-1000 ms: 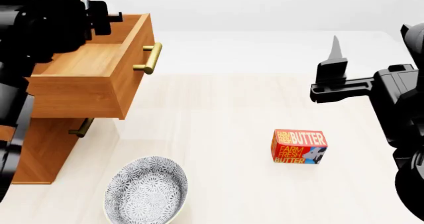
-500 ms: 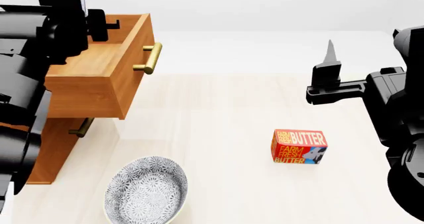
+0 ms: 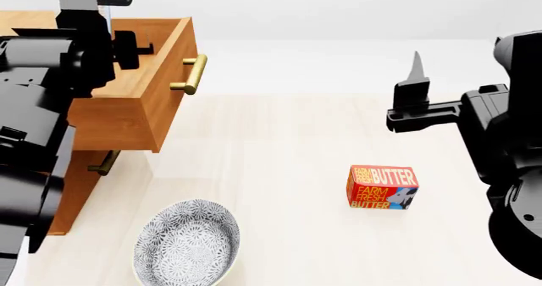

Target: Put the chocolate pudding in the top drawer of the cabinet and close it.

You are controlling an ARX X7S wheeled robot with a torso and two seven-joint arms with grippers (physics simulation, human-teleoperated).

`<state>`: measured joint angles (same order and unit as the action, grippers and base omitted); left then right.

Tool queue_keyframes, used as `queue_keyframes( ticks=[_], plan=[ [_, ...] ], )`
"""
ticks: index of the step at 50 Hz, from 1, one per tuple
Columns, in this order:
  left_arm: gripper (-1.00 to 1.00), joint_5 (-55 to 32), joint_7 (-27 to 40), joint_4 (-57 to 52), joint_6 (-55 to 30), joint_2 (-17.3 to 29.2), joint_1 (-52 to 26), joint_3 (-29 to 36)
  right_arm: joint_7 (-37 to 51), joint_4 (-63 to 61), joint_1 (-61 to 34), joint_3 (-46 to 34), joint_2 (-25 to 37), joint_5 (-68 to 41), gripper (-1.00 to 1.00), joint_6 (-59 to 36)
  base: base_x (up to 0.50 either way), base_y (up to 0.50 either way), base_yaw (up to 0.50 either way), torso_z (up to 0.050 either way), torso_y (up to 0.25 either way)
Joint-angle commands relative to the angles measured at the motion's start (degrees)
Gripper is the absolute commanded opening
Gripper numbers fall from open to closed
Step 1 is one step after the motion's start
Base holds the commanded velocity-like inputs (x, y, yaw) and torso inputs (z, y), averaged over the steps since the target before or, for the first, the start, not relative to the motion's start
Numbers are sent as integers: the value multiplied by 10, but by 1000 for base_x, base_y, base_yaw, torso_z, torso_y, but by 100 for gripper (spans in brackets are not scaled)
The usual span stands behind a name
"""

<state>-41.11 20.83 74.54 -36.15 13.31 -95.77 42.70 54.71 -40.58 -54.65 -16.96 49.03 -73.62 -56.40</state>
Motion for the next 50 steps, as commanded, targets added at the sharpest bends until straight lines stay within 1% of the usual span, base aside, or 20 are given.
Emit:
queue_keyframes(
  ticks=[1,10,11,19,33,37,50],
  plan=[
    [-100,34,-11,3,2,0,12,-36,0,6,-11,-9,-8,3,100,-5,0,0,0,0,0],
    [-100,63,-24,3,-3,0,15,-70,-2,9,-13,-16,-12,8,100,-5,0,0,0,0,0],
    [100,67,-27,3,-4,0,14,-74,-2,9,-14,-17,-13,8,100,-6,0,0,0,0,0],
    [100,91,-42,2,-12,-2,3,-98,-3,9,-12,-19,-14,11,100,-3,0,0,0,0,0],
    [100,113,-53,-10,-24,-1,-16,-109,-5,8,-8,-18,-12,13,100,2,0,0,0,0,0],
    [100,107,-44,-47,-47,9,-17,-113,-3,7,-8,-17,-10,10,100,2,0,0,0,0,0],
    [100,68,-5,-228,-147,52,-5,-134,1,3,-11,-17,-9,4,100,2,0,0,0,0,0]
  ],
)
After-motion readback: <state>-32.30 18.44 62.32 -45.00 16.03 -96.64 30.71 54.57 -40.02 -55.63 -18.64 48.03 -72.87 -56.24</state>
